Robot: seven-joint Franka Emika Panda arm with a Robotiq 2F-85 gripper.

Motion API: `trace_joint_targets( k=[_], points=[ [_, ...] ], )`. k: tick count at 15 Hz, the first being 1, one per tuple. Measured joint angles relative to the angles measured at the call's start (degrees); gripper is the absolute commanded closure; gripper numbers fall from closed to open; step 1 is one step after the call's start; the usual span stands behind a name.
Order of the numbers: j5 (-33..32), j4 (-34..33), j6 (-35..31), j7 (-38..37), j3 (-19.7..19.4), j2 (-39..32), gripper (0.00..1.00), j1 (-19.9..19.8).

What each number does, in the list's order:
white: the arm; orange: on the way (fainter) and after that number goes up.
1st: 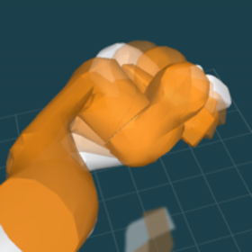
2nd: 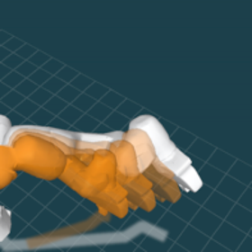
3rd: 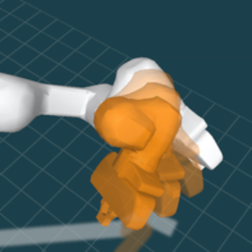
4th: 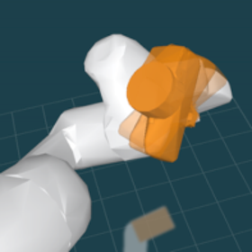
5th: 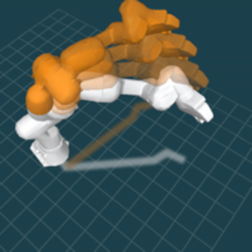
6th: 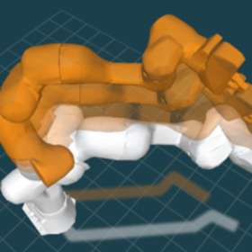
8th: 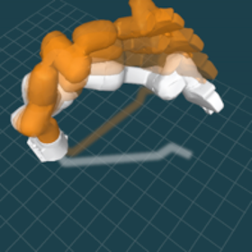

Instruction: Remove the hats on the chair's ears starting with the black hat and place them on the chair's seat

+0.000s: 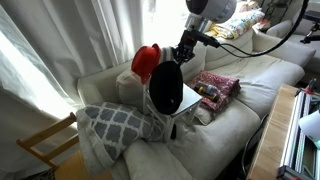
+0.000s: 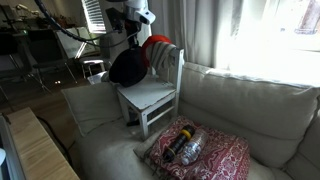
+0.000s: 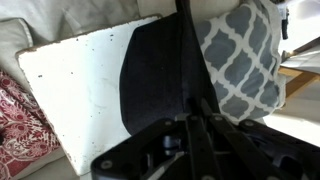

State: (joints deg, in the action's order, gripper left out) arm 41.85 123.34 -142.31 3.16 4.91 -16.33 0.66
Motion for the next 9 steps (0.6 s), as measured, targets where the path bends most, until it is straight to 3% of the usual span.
trace_joint_targets(
  k=[5, 9],
  points=[
    [4.39, -0.41, -3.91, 4.39, -0.23, -4.56, 0.99, -2.46],
    [3.36, -0.09, -5.64, 1.40, -2.17, -8.34, 0.99, -2.71]
  ],
)
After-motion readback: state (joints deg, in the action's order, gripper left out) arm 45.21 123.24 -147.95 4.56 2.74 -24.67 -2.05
